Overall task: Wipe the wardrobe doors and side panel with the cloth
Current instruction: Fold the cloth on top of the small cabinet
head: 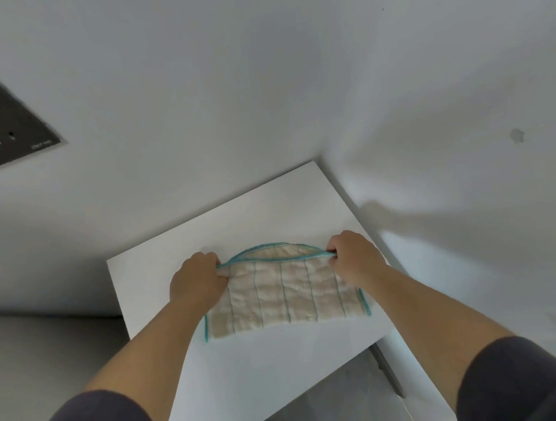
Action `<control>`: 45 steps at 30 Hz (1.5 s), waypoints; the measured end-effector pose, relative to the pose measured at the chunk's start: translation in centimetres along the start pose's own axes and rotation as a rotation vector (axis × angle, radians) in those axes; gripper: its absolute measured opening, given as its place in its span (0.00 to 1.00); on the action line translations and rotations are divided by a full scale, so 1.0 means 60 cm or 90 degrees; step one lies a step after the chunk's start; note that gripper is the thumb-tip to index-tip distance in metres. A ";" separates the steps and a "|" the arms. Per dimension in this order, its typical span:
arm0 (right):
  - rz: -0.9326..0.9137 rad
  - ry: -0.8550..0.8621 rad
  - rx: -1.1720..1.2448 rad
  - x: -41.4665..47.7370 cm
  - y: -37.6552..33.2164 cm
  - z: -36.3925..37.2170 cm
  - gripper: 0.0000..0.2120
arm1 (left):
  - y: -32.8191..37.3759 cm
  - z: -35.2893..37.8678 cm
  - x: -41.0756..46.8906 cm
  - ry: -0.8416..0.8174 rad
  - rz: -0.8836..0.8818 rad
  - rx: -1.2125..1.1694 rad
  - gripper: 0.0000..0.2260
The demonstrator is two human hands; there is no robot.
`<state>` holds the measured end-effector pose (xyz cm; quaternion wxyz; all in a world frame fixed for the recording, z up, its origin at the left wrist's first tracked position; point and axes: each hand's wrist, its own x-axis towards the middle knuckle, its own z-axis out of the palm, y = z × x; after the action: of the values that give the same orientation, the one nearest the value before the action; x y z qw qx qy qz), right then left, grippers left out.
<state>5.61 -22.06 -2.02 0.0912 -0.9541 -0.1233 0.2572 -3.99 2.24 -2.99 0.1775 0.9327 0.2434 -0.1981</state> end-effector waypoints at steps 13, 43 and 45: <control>0.048 -0.004 0.363 -0.076 0.026 -0.144 0.01 | -0.012 -0.143 -0.071 -0.073 0.000 -0.245 0.08; 0.086 0.067 0.269 -0.135 -0.003 -0.175 0.09 | 0.053 -0.202 -0.134 0.026 0.032 -0.619 0.11; 0.045 0.017 0.207 -0.143 -0.012 -0.169 0.16 | 0.072 -0.207 -0.139 0.021 0.077 -0.584 0.10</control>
<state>3.46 -24.91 10.79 0.2366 -0.9339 -0.0450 0.2641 -4.91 0.80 12.51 0.5790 0.7735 0.2540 -0.0447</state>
